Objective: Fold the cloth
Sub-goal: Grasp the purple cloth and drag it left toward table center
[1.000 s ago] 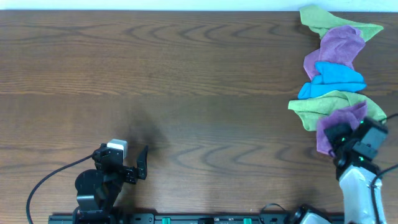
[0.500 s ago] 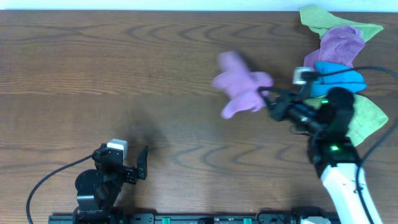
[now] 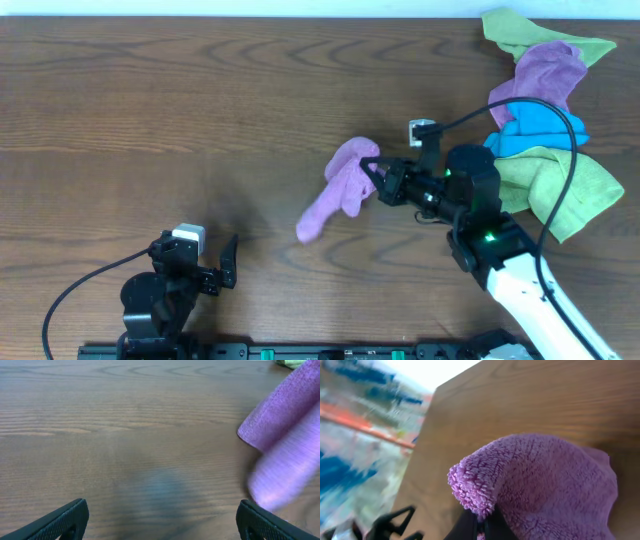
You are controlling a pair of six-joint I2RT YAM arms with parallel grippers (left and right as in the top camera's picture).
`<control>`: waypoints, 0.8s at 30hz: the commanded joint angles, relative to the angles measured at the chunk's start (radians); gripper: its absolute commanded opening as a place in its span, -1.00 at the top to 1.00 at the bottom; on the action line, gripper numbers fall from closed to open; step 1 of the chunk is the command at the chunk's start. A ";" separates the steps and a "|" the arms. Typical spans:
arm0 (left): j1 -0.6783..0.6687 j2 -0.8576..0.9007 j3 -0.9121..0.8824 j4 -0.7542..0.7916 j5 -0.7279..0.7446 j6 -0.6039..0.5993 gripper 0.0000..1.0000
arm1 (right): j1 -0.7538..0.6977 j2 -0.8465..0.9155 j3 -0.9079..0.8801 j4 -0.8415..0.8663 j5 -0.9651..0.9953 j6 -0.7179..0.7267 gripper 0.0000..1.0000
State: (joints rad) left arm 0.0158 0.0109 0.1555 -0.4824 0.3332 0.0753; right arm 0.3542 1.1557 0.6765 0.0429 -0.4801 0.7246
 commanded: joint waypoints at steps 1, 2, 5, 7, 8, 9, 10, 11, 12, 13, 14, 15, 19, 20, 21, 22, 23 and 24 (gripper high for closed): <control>-0.005 -0.006 -0.019 0.000 0.000 -0.008 -0.91 | 0.015 0.053 0.025 0.066 0.063 0.068 0.97; -0.005 -0.006 -0.019 0.000 0.000 -0.008 -0.91 | 0.022 0.072 0.025 0.104 0.057 0.087 0.98; -0.005 -0.006 -0.019 0.000 0.000 -0.008 -0.91 | 0.074 0.162 0.029 0.333 0.005 0.182 0.98; -0.005 -0.006 -0.019 0.000 0.000 -0.008 -0.91 | 0.112 0.220 0.051 0.485 -0.037 0.234 0.97; -0.005 -0.006 -0.019 0.000 0.000 -0.008 -0.91 | 0.125 0.241 0.068 0.531 -0.053 0.241 0.97; -0.005 -0.006 -0.019 0.000 0.000 -0.008 -0.91 | 0.135 0.260 0.092 0.555 -0.070 0.241 0.97; -0.005 -0.006 -0.019 0.000 0.000 -0.008 -0.91 | 0.139 0.272 0.115 0.550 -0.080 0.234 0.97; -0.005 -0.006 -0.019 0.001 0.000 -0.008 -0.91 | 0.139 0.282 0.136 0.532 -0.091 0.207 0.98; -0.005 -0.006 -0.019 0.000 0.000 -0.008 -0.91 | 0.137 0.286 0.146 0.505 -0.093 0.182 0.98; -0.005 -0.006 -0.019 0.000 0.000 -0.008 -0.91 | 0.135 0.289 0.151 0.466 -0.091 0.166 0.97; -0.005 -0.006 -0.019 0.000 0.000 -0.008 -0.91 | 0.130 0.289 0.152 0.407 -0.076 0.145 0.98; -0.005 -0.006 -0.019 0.000 0.000 -0.008 -0.91 | 0.125 0.289 0.152 0.345 -0.059 0.126 0.97; -0.005 -0.006 -0.019 0.000 0.000 -0.008 -0.91 | 0.094 0.289 0.152 0.060 -0.048 0.051 0.36; -0.005 -0.006 -0.019 0.001 0.000 -0.008 -0.91 | 0.081 0.289 0.152 -0.050 -0.048 0.052 -0.44; -0.005 -0.006 -0.019 0.000 0.000 -0.008 -0.91 | 0.069 0.289 0.152 -0.123 -0.048 0.052 -0.98; -0.005 -0.006 -0.019 0.000 0.000 -0.008 -0.91 | 0.059 0.289 0.152 -0.171 -0.048 0.051 -0.99; -0.005 -0.006 -0.019 0.000 0.000 -0.008 -0.91 | 0.053 0.289 0.152 -0.196 -0.048 0.050 -0.98; -0.005 -0.006 -0.019 0.000 0.000 -0.008 -0.91 | 0.051 0.289 0.152 -0.206 -0.051 0.032 -0.98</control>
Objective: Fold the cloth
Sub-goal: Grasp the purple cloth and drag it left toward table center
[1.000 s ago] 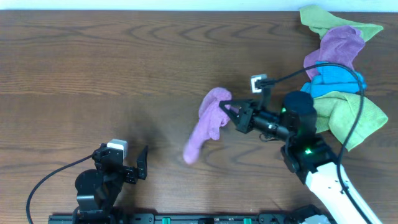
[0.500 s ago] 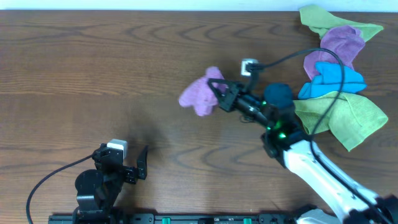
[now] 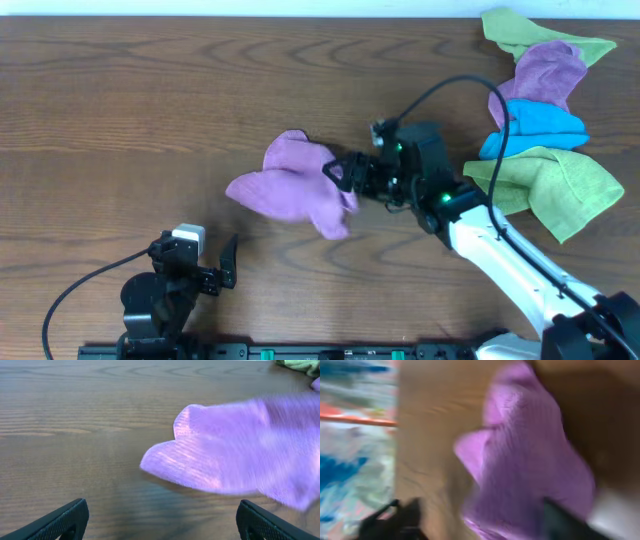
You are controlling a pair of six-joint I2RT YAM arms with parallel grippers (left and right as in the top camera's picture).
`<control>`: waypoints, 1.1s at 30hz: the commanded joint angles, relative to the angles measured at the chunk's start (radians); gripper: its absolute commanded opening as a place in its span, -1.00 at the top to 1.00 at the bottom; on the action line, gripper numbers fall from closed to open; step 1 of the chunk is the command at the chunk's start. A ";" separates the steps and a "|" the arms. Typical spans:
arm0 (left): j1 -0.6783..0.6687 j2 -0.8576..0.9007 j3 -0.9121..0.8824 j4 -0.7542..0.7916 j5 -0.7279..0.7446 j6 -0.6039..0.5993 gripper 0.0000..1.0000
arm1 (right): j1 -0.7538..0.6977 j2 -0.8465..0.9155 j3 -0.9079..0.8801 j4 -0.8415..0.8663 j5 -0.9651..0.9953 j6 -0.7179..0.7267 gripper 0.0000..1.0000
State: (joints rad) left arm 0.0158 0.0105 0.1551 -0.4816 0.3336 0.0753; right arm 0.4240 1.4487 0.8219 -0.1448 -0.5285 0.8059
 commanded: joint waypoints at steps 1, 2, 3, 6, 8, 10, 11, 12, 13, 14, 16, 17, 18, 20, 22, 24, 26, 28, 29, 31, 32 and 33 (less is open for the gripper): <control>-0.005 -0.006 -0.019 0.000 0.000 -0.008 -0.91 | -0.019 -0.004 0.006 -0.025 -0.002 -0.077 -0.98; -0.005 -0.006 -0.019 0.000 0.000 -0.008 -0.91 | -0.019 -0.004 0.006 -0.037 -0.002 -0.118 -0.99; -0.005 -0.006 -0.019 0.000 0.000 -0.008 -0.91 | -0.019 -0.004 0.006 -0.054 0.002 -0.151 -0.98; -0.005 -0.006 -0.019 0.000 0.000 -0.008 -0.91 | -0.011 -0.003 0.006 -0.140 0.070 -0.225 -0.99; -0.005 -0.006 -0.019 0.000 0.000 -0.008 -0.91 | -0.011 -0.002 0.006 -0.202 0.146 -0.237 -0.98; -0.005 -0.006 -0.019 0.000 0.000 -0.008 -0.91 | -0.013 -0.002 0.006 -0.249 0.194 -0.259 -0.98; -0.005 -0.006 -0.019 0.000 0.000 -0.008 -0.90 | -0.013 -0.002 0.006 -0.277 0.220 -0.275 -0.93; -0.005 -0.006 -0.019 0.000 0.000 -0.008 -0.91 | -0.013 -0.002 0.006 -0.296 0.240 -0.277 -0.88; -0.005 -0.006 -0.019 0.000 0.000 -0.008 -0.90 | -0.013 -0.002 0.006 -0.312 0.261 -0.277 -0.76; -0.005 -0.006 -0.019 0.000 0.000 -0.008 -0.91 | -0.013 -0.002 0.006 -0.320 0.296 -0.277 -0.54; -0.005 -0.006 -0.019 0.000 0.000 -0.008 -0.91 | -0.013 -0.002 0.006 -0.296 0.323 -0.281 -0.01; -0.005 -0.006 -0.019 0.000 0.000 -0.008 -0.91 | -0.013 -0.002 0.006 -0.274 0.322 -0.281 0.31; -0.005 -0.006 -0.019 0.000 0.000 -0.008 -0.91 | -0.012 0.000 0.006 -0.243 0.322 -0.280 0.70; -0.005 -0.006 -0.019 0.000 0.000 -0.008 -0.91 | -0.004 0.006 0.006 -0.184 0.323 -0.296 0.97; -0.005 -0.006 -0.019 0.000 0.000 -0.008 -0.91 | 0.010 0.029 0.006 -0.122 0.323 -0.347 0.97; -0.005 -0.006 -0.019 0.000 0.000 -0.008 -0.91 | 0.023 0.069 0.006 -0.098 0.346 -0.382 0.97; -0.005 -0.006 -0.019 0.000 0.000 -0.008 -0.91 | 0.021 0.113 0.006 -0.104 0.368 -0.381 0.97; -0.005 -0.006 -0.019 0.000 0.000 -0.008 -0.91 | 0.022 0.152 0.006 -0.104 0.368 -0.381 0.98; -0.005 -0.006 -0.019 0.000 0.000 -0.008 -0.91 | 0.022 0.170 0.006 -0.104 0.368 -0.381 0.97; -0.005 -0.006 -0.019 0.000 0.000 -0.008 -0.91 | 0.022 0.208 0.006 -0.096 0.369 -0.381 0.98; -0.005 -0.006 -0.019 0.000 0.000 -0.008 -0.91 | 0.022 0.224 0.006 -0.092 0.369 -0.381 0.98; -0.005 -0.006 -0.019 0.000 0.000 -0.008 -0.91 | 0.022 0.238 0.006 -0.087 0.369 -0.381 0.98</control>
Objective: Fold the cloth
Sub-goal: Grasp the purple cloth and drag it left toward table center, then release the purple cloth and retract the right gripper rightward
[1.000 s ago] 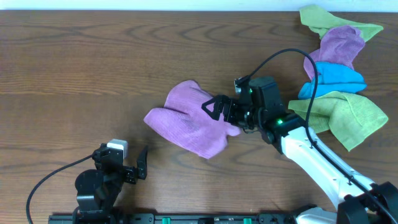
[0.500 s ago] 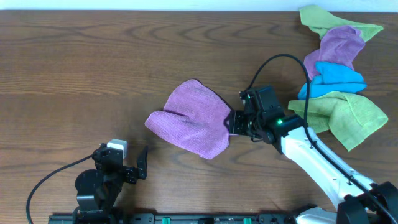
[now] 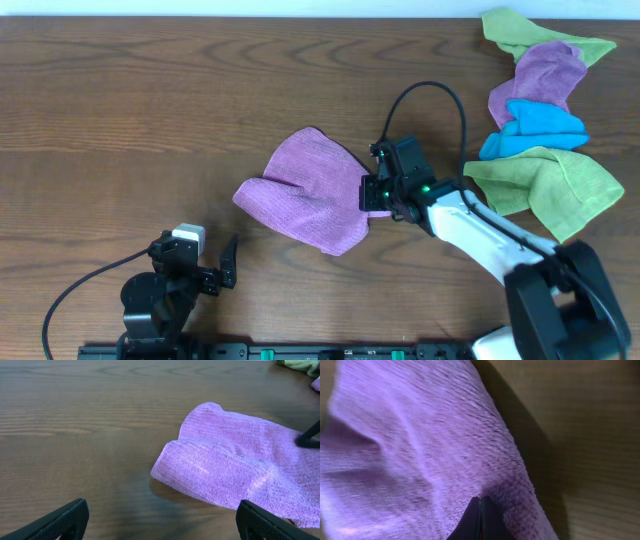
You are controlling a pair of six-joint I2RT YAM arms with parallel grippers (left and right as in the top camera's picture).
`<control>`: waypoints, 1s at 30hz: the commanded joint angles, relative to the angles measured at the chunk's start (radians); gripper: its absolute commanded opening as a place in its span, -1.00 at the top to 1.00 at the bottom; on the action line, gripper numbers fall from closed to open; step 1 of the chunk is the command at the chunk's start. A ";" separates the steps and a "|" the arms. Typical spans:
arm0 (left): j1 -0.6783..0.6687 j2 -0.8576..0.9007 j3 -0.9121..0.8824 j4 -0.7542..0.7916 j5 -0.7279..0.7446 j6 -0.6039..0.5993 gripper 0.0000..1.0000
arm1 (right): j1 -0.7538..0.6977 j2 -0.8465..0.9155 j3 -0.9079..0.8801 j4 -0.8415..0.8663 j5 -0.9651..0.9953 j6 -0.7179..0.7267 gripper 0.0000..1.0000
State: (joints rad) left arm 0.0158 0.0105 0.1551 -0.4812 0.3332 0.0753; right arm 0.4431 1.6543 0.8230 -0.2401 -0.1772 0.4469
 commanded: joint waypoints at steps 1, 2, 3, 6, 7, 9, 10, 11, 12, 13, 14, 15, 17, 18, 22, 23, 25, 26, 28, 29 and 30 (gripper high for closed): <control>-0.005 -0.006 -0.019 -0.001 0.000 -0.008 -0.91 | 0.003 0.044 0.005 0.014 0.017 -0.022 0.97; -0.005 -0.006 -0.019 -0.001 0.000 -0.008 -0.91 | 0.003 0.055 0.005 0.019 0.018 -0.022 0.98; -0.005 -0.006 -0.019 -0.001 0.000 -0.008 -0.91 | 0.003 0.070 0.005 0.028 0.018 -0.022 0.97; -0.005 -0.006 -0.019 0.000 0.000 -0.008 -0.91 | 0.003 0.118 0.005 0.054 0.035 -0.021 0.98; -0.005 -0.006 -0.019 -0.001 0.000 -0.008 -0.91 | 0.003 0.130 0.006 0.058 0.052 -0.021 0.97; -0.005 -0.006 -0.019 -0.001 0.000 -0.008 -0.91 | 0.001 0.157 0.008 0.074 0.087 -0.020 0.97; -0.005 -0.006 -0.019 -0.001 0.000 -0.008 -0.91 | -0.002 0.167 0.014 0.079 0.108 -0.013 0.98; -0.005 -0.006 -0.019 -0.001 0.000 -0.008 -0.91 | -0.008 0.178 0.025 0.085 0.136 -0.008 0.97; -0.005 -0.006 -0.019 -0.001 0.000 -0.008 -0.91 | -0.012 0.182 0.034 0.092 0.156 -0.007 0.97; -0.005 -0.006 -0.019 -0.001 0.000 -0.008 -0.91 | -0.018 0.187 0.044 0.102 0.184 -0.007 0.97; -0.005 -0.006 -0.019 -0.001 0.000 -0.008 -0.91 | -0.023 0.188 0.058 0.117 0.219 -0.007 0.97; -0.005 -0.006 -0.019 -0.001 0.000 -0.008 -0.91 | -0.029 0.190 0.072 0.130 0.250 -0.007 0.97; -0.005 -0.006 -0.019 -0.001 0.000 -0.008 -0.91 | -0.046 0.190 0.111 0.165 0.316 -0.013 0.97; -0.005 -0.006 -0.019 -0.001 0.000 -0.008 -0.91 | -0.054 0.190 0.128 0.186 0.343 -0.024 0.97; -0.005 -0.006 -0.019 -0.001 0.000 -0.008 -0.91 | -0.105 0.193 0.216 0.240 0.391 -0.065 0.97; -0.005 -0.006 -0.019 -0.001 0.000 -0.008 -0.91 | -0.119 0.193 0.234 0.242 0.391 -0.071 0.97; -0.005 -0.006 -0.019 -0.001 0.000 -0.008 -0.91 | -0.145 0.193 0.261 0.237 0.385 -0.070 0.97; -0.005 -0.006 -0.019 0.000 0.000 -0.008 -0.91 | -0.155 0.193 0.277 0.222 0.351 -0.071 0.97; -0.005 -0.006 -0.019 -0.001 0.000 -0.008 -0.91 | -0.161 0.189 0.310 0.159 0.235 -0.072 0.78; -0.005 -0.006 -0.019 -0.001 0.000 -0.008 -0.91 | -0.161 0.181 0.332 0.104 0.127 -0.103 0.12; -0.005 -0.006 -0.019 -0.001 0.000 -0.008 -0.91 | -0.159 0.176 0.343 0.076 0.071 -0.118 0.00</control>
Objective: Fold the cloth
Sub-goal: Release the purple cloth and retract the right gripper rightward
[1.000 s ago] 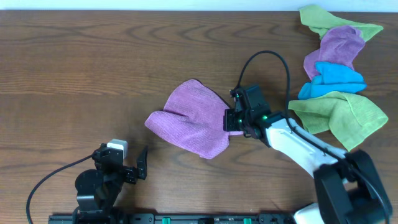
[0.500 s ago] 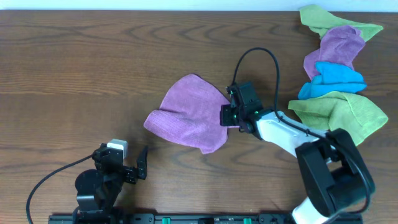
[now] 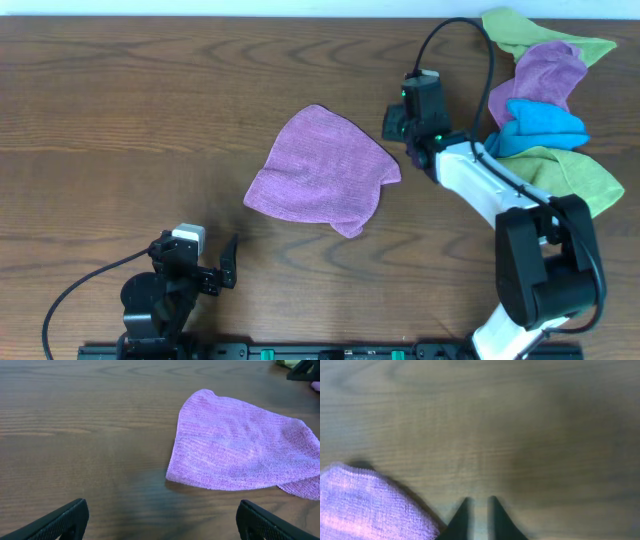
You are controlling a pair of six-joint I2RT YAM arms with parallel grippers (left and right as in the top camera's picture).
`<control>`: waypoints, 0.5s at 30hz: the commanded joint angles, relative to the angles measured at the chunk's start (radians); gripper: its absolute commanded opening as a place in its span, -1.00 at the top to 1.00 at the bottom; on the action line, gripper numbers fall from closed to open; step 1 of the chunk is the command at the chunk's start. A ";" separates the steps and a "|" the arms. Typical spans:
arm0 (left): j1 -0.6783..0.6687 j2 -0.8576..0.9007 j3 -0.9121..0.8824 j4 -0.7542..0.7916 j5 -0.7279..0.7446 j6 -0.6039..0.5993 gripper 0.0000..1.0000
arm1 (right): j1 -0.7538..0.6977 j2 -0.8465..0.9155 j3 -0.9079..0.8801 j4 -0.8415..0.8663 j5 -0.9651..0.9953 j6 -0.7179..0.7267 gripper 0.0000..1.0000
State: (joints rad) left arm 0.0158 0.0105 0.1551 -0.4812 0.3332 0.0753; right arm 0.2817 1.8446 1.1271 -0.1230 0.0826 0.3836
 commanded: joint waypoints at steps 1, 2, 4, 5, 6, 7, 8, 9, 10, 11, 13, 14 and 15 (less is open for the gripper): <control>-0.005 -0.006 -0.019 -0.001 0.000 -0.008 -0.91 | 0.006 -0.024 0.049 -0.077 -0.258 -0.070 -0.17; -0.005 -0.006 -0.019 0.000 0.000 -0.008 -0.91 | 0.008 -0.033 0.055 -0.098 -0.311 -0.071 -0.36; -0.005 -0.006 -0.019 -0.001 0.000 -0.008 -0.91 | 0.008 -0.058 0.056 -0.106 -0.441 -0.071 -0.29; -0.005 -0.006 -0.019 -0.001 0.000 -0.008 -0.91 | 0.003 -0.070 0.057 -0.102 -0.499 -0.069 0.17; -0.005 -0.006 -0.019 0.000 0.000 -0.008 -0.91 | 0.000 -0.082 0.057 -0.094 -0.539 -0.061 0.63; -0.005 -0.006 -0.019 -0.001 0.000 -0.008 -0.91 | -0.002 -0.093 0.057 -0.089 -0.571 -0.050 0.73; -0.005 -0.006 -0.019 -0.001 0.000 -0.008 -0.91 | -0.004 -0.105 0.057 -0.087 -0.609 -0.032 0.73; -0.005 -0.006 -0.019 -0.001 0.000 -0.008 -0.91 | -0.007 -0.117 0.057 -0.092 -0.658 -0.041 0.58; -0.005 -0.006 -0.019 -0.001 0.000 -0.008 -0.91 | -0.010 -0.132 0.057 -0.105 -0.713 -0.064 0.35; -0.005 -0.006 -0.019 -0.001 0.000 -0.008 -0.91 | -0.010 -0.144 0.057 -0.129 -0.739 -0.071 0.31; -0.005 -0.006 -0.019 0.000 0.000 -0.008 -0.91 | -0.009 -0.169 0.057 -0.230 -0.736 -0.070 0.28; -0.005 -0.006 -0.019 -0.001 0.000 -0.008 -0.91 | -0.009 -0.175 0.057 -0.301 -0.718 -0.065 0.28; -0.005 -0.006 -0.019 -0.001 0.000 -0.008 -0.91 | -0.010 -0.178 0.056 -0.359 -0.689 -0.051 0.28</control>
State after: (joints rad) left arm 0.0158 0.0105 0.1551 -0.4812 0.3332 0.0753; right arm 0.2810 1.6844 1.1755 -0.4183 -0.5743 0.3290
